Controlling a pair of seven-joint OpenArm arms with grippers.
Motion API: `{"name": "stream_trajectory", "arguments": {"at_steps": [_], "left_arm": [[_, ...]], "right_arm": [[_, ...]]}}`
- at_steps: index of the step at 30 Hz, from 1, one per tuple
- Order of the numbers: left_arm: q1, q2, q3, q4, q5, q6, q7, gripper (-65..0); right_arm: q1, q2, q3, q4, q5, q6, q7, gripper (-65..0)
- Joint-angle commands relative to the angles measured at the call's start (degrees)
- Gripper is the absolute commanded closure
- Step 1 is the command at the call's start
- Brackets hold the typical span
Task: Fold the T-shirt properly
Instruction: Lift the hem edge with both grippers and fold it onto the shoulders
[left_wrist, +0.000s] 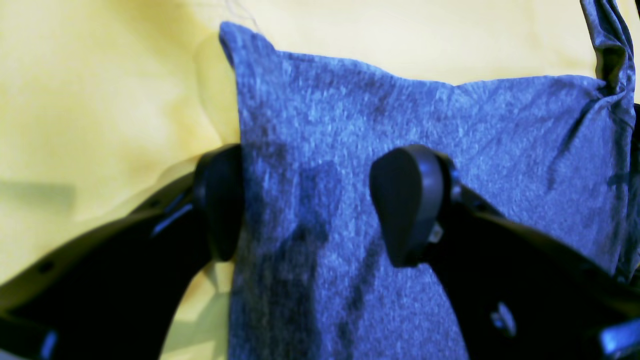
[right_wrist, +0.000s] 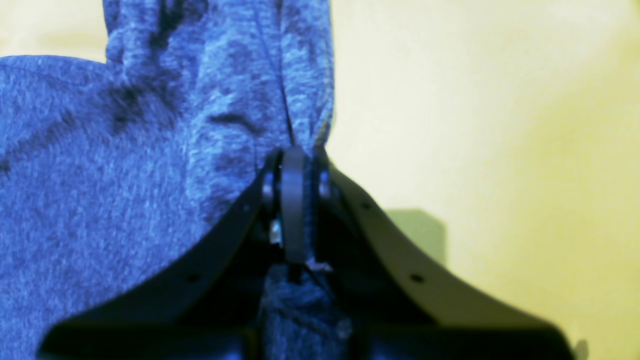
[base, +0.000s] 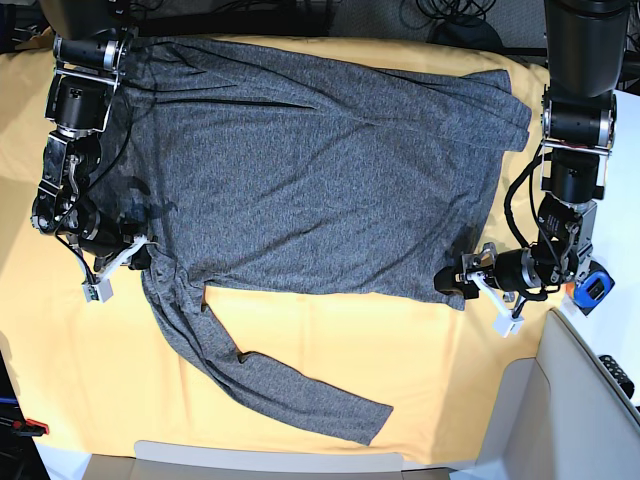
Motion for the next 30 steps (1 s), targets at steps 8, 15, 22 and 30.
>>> {"name": "stream_trajectory", "arguments": {"at_steps": [8,15,22,30], "left_arm": [[-1.9,0.9,0.0,0.7,-0.6,-0.3,-0.9,-29.8],[-1.9,1.0,0.0,0.6,-0.6,-0.2,-2.0,0.0],[-1.9,-0.3,-0.5,0.7,-0.7,-0.2,-1.7,0.0],[-1.5,-2.5,-2.2,0.9,-0.9,-0.5,-1.6,0.0]], "right_arm": [[-1.7,-0.8,-0.7,-0.7,-2.3,0.7,-6.5,0.0],[-2.0,-0.8,-0.7,-0.7,-2.3,0.7,-6.5,0.0],[-2.7,-0.8,-0.4,2.4,-2.2,0.7,-6.5,0.0],[-5.2,-0.4,-0.3,11.3,-2.2,0.6,-6.8,0.0]]}}
